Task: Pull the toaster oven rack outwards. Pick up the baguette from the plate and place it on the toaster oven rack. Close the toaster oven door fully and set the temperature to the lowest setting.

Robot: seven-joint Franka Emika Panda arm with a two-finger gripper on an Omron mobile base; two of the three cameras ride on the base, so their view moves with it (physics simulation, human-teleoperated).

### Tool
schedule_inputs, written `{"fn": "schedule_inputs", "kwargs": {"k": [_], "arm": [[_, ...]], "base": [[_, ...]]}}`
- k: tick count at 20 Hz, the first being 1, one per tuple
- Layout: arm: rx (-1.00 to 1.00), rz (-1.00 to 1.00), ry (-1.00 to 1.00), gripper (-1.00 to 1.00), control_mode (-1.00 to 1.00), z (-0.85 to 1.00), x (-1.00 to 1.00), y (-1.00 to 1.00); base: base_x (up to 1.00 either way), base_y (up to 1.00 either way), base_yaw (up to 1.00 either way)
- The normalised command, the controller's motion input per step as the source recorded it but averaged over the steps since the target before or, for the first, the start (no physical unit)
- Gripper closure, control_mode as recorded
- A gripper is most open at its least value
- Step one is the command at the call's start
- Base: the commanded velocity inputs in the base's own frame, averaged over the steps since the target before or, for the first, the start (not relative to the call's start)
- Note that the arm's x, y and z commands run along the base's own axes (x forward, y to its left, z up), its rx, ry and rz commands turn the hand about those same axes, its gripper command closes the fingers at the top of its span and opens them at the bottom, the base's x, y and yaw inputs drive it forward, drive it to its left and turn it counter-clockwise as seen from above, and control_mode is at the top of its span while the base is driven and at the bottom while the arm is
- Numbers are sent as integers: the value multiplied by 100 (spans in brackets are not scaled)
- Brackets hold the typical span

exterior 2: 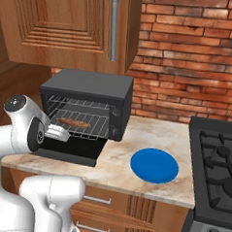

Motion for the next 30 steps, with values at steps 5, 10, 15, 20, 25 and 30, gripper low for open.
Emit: {"fn": "schedule_inputs", "kwargs": {"k": [5,10,15,20,25,30], "arm": [[0,0,0,-100,-100,0,0,23],[-1,0,0,-100,-100,-3,1,27],[0,0,1,-100,-100,-15,14,18],[0,0,4,-100,-100,-23,22,5],[0,0,6,-100,-100,-25,29,0],[0,0,7,-100,-100,-23,29,0]], "base": [[0,0,0],[0,0,0],[0,0,0],[0,0,0],[0,0,0],[0,0,0]]}}
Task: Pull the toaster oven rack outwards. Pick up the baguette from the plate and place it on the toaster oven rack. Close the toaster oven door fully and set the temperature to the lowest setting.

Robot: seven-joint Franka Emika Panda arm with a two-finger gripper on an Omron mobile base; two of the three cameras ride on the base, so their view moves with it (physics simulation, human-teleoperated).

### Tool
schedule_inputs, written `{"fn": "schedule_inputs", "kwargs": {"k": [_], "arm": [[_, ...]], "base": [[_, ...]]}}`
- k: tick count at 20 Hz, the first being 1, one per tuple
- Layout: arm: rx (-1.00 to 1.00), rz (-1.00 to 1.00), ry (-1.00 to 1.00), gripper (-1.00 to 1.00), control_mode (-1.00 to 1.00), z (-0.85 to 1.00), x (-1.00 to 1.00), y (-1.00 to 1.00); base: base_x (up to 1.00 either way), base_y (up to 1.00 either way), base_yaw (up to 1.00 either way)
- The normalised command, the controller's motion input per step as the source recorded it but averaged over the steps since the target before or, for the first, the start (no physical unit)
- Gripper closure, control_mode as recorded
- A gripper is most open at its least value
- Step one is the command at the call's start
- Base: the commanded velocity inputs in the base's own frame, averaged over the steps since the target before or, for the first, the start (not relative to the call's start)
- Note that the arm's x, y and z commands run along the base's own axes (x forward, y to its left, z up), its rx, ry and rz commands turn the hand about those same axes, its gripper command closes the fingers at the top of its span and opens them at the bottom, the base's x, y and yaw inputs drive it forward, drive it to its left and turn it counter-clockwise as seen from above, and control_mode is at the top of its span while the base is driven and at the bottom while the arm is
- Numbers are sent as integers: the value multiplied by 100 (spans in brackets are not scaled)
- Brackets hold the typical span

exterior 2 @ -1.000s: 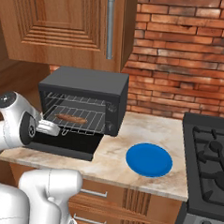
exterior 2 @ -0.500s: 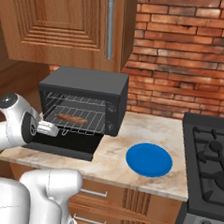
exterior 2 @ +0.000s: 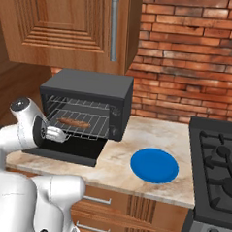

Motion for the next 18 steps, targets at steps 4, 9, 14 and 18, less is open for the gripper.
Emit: {"fn": "schedule_inputs", "kwargs": {"k": [4,9,14,18], "arm": [[0,0,8,-100,-100,-22,29,0],[0,0,8,-100,-100,-21,26,0],[0,0,5,-100,-100,-21,21,0],[0,0,1,-100,-100,-22,16,0]], "base": [[0,0,0],[0,0,0],[0,0,0],[0,0,0]]}}
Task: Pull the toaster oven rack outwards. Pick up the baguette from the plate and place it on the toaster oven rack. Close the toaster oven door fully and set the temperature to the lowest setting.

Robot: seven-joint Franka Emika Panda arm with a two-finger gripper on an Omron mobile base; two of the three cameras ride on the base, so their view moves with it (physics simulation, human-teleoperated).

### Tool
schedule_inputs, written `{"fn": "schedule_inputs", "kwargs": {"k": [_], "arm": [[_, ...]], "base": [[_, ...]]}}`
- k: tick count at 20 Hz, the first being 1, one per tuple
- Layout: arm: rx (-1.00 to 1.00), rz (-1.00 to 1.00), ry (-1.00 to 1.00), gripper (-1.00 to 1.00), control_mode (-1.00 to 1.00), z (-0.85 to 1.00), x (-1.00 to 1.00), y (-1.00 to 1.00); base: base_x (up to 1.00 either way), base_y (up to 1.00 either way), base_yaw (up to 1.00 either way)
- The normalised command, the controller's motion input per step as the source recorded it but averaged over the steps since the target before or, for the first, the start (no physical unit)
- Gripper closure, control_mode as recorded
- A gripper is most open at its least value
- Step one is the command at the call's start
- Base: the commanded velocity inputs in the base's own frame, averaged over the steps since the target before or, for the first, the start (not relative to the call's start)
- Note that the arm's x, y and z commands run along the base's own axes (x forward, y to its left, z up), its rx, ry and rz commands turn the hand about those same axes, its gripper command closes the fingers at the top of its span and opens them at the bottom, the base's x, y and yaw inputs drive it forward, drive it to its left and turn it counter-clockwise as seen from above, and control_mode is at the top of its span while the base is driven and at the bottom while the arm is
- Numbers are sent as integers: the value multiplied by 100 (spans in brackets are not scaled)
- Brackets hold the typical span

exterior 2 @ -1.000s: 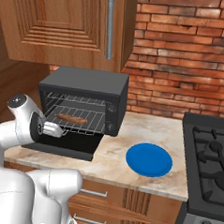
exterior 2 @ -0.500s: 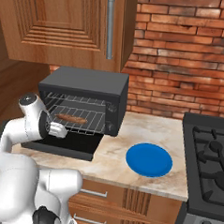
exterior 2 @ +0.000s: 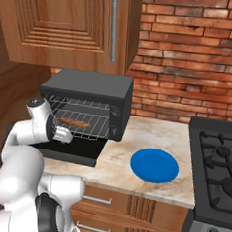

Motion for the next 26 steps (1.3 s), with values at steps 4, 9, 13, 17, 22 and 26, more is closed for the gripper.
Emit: {"fn": "schedule_inputs", "kwargs": {"k": [4,9,13,17,22,26], "arm": [[0,0,0,-100,-100,-27,10,0],[0,0,-1,-100,-100,-29,12,-2],[2,0,-1,-100,-100,-28,21,-3],[4,0,-2,-100,-100,-20,28,-6],[5,0,-4,-100,-100,-18,29,-6],[2,0,-4,-100,-100,-16,29,-1]], "base": [[0,0,0],[0,0,0],[0,0,0],[0,0,0],[0,0,0],[0,0,0]]}}
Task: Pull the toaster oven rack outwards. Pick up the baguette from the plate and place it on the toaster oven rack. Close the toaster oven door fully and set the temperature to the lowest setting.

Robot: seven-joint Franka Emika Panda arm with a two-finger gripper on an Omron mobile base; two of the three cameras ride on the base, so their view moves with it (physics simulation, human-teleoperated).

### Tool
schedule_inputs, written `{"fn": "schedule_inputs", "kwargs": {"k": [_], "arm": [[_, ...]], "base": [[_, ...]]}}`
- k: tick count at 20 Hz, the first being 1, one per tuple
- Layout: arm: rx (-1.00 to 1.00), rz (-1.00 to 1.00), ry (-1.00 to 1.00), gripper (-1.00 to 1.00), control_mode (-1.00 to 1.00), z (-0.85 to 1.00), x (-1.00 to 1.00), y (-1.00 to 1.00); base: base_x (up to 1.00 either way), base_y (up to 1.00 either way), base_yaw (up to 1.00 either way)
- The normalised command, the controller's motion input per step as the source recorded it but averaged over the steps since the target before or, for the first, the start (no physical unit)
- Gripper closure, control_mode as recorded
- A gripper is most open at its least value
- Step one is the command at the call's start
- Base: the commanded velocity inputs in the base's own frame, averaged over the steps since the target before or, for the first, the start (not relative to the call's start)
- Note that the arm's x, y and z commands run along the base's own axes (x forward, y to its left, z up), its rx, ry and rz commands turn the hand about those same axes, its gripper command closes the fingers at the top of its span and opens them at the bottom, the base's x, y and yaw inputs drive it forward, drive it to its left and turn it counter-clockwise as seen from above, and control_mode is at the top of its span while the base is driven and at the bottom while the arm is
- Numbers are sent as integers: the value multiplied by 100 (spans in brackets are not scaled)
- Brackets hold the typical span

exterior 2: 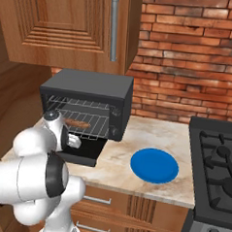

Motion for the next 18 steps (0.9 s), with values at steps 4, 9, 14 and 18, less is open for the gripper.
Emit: {"fn": "schedule_inputs", "kwargs": {"k": [4,9,14,18], "arm": [[1,0,-5,-100,-100,-17,29,0],[0,0,-5,-100,-100,-14,33,0],[0,0,-7,-100,-100,-22,33,0],[0,0,-6,-100,-100,-32,30,-5]], "base": [[0,0,0],[0,0,0],[0,0,0],[0,0,0]]}}
